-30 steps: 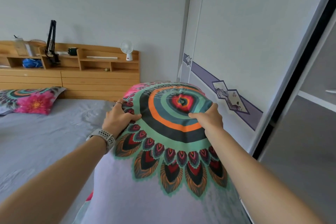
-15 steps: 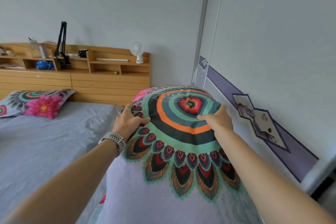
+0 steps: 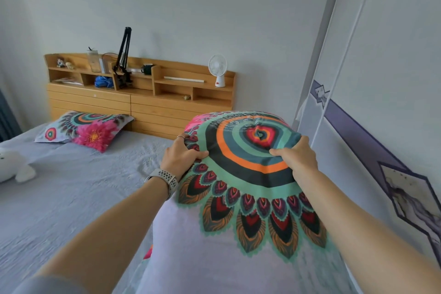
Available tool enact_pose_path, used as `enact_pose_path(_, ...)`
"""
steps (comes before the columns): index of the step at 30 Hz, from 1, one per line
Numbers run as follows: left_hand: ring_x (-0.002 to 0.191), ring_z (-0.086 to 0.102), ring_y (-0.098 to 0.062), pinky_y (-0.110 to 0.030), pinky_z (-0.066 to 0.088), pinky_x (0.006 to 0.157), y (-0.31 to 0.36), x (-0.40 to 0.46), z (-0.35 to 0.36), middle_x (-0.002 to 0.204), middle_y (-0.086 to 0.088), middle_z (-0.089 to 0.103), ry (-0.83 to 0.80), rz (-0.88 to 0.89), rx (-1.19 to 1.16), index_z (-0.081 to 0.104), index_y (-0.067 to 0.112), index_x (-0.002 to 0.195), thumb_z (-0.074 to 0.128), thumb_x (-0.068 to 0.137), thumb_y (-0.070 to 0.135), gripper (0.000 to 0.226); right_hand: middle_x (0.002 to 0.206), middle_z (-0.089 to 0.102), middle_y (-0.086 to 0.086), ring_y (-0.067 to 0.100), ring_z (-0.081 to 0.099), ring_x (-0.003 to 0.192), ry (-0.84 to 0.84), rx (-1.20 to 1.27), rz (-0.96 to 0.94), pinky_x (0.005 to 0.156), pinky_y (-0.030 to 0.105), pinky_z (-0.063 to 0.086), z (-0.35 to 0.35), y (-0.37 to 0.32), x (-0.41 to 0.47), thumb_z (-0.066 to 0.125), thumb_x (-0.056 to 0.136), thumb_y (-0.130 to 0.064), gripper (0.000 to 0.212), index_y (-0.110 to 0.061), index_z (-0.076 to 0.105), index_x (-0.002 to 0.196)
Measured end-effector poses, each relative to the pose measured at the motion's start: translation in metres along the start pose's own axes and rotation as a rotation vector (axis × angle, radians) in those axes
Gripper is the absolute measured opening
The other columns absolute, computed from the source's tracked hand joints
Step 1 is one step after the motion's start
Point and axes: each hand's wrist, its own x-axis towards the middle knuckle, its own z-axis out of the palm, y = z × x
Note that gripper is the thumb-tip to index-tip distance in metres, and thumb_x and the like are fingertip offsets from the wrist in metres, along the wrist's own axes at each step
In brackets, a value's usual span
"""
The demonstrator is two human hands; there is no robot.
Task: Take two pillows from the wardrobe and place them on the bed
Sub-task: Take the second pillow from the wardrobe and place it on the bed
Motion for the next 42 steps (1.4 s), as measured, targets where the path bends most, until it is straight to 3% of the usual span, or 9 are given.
enact_pose_path(10, 0.087, 0.068, -0.019, -0.042, 0.057, 0.083, 0.006, 0.161, 0.003, 0.094, 0.006, 0.071, 0.035, 0.014, 0.022, 0.047, 0.035, 0.122, 0.082, 0.050, 0.052, 0.082, 0.138, 0.052, 0.010, 0.036, 0.054, 0.120, -0.023, 0.008, -0.019, 0.092, 0.049, 0.049, 0.089, -0.056, 0.137, 0.085, 0.062, -0.041, 0.100, -0.018, 0.029, 0.142)
enact_pose_path(18, 0.087, 0.064, -0.017, -0.039, 0.055, 0.084, -0.005, 0.258, 0.016, 0.092, 0.007, 0.068, 0.148, -0.034, 0.043, 0.049, 0.029, 0.124, 0.081, 0.055, 0.051, 0.079, 0.126, 0.056, 0.008, 0.028, 0.053, 0.095, -0.104, -0.006, -0.102, 0.077, 0.042, 0.044, 0.155, -0.090, 0.243, 0.085, 0.063, -0.039, 0.085, -0.016, 0.036, 0.128)
enact_pose_path(26, 0.102, 0.061, -0.027, -0.046, 0.052, 0.093, -0.017, 0.348, 0.026, 0.103, 0.001, 0.067, 0.330, -0.146, 0.061, 0.045, 0.034, 0.129, 0.078, 0.049, 0.058, 0.090, 0.139, 0.051, 0.008, 0.035, 0.055, 0.117, -0.289, -0.049, -0.198, 0.086, 0.047, 0.048, 0.242, -0.132, 0.359, 0.083, 0.064, -0.044, 0.091, -0.020, 0.032, 0.135)
enact_pose_path(28, 0.105, 0.060, -0.028, -0.048, 0.051, 0.093, -0.023, 0.362, 0.030, 0.102, 0.002, 0.066, 0.373, -0.177, 0.042, 0.043, 0.037, 0.130, 0.078, 0.048, 0.058, 0.091, 0.143, 0.048, 0.008, 0.035, 0.054, 0.120, -0.334, -0.054, -0.229, 0.081, 0.044, 0.045, 0.261, -0.144, 0.382, 0.083, 0.064, -0.044, 0.095, -0.021, 0.030, 0.139)
enact_pose_path(30, 0.100, 0.062, -0.025, -0.046, 0.052, 0.091, -0.031, 0.373, 0.032, 0.096, 0.006, 0.067, 0.417, -0.210, 0.020, 0.044, 0.037, 0.128, 0.078, 0.049, 0.057, 0.089, 0.143, 0.048, 0.007, 0.035, 0.054, 0.119, -0.380, -0.078, -0.255, 0.077, 0.042, 0.042, 0.280, -0.156, 0.400, 0.083, 0.063, -0.044, 0.096, -0.022, 0.029, 0.139)
enact_pose_path(32, 0.089, 0.064, -0.019, -0.040, 0.052, 0.086, -0.040, 0.383, 0.032, 0.087, 0.014, 0.066, 0.472, -0.227, 0.023, 0.048, 0.035, 0.125, 0.078, 0.047, 0.058, 0.086, 0.137, 0.053, 0.006, 0.031, 0.057, 0.104, -0.412, -0.081, -0.287, 0.074, 0.040, 0.042, 0.302, -0.164, 0.413, 0.084, 0.063, -0.043, 0.091, -0.021, 0.032, 0.134)
enact_pose_path(35, 0.089, 0.064, -0.020, -0.041, 0.052, 0.087, -0.055, 0.400, 0.028, 0.091, 0.011, 0.068, 0.524, -0.256, 0.022, 0.049, 0.033, 0.125, 0.078, 0.047, 0.058, 0.087, 0.127, 0.058, 0.005, 0.022, 0.047, 0.086, -0.435, -0.097, -0.331, 0.070, 0.038, 0.041, 0.333, -0.176, 0.428, 0.084, 0.063, -0.042, 0.083, -0.019, 0.037, 0.127)
enact_pose_path(42, 0.094, 0.061, -0.025, -0.037, 0.049, 0.076, -0.100, 0.451, 0.012, 0.101, 0.005, 0.066, 0.642, -0.324, 0.081, 0.047, 0.033, 0.127, 0.079, 0.053, 0.058, 0.084, 0.122, 0.060, 0.006, 0.031, 0.060, 0.102, -0.543, -0.179, -0.440, 0.075, 0.041, 0.049, 0.422, -0.214, 0.454, 0.083, 0.065, -0.044, 0.073, -0.020, 0.039, 0.119)
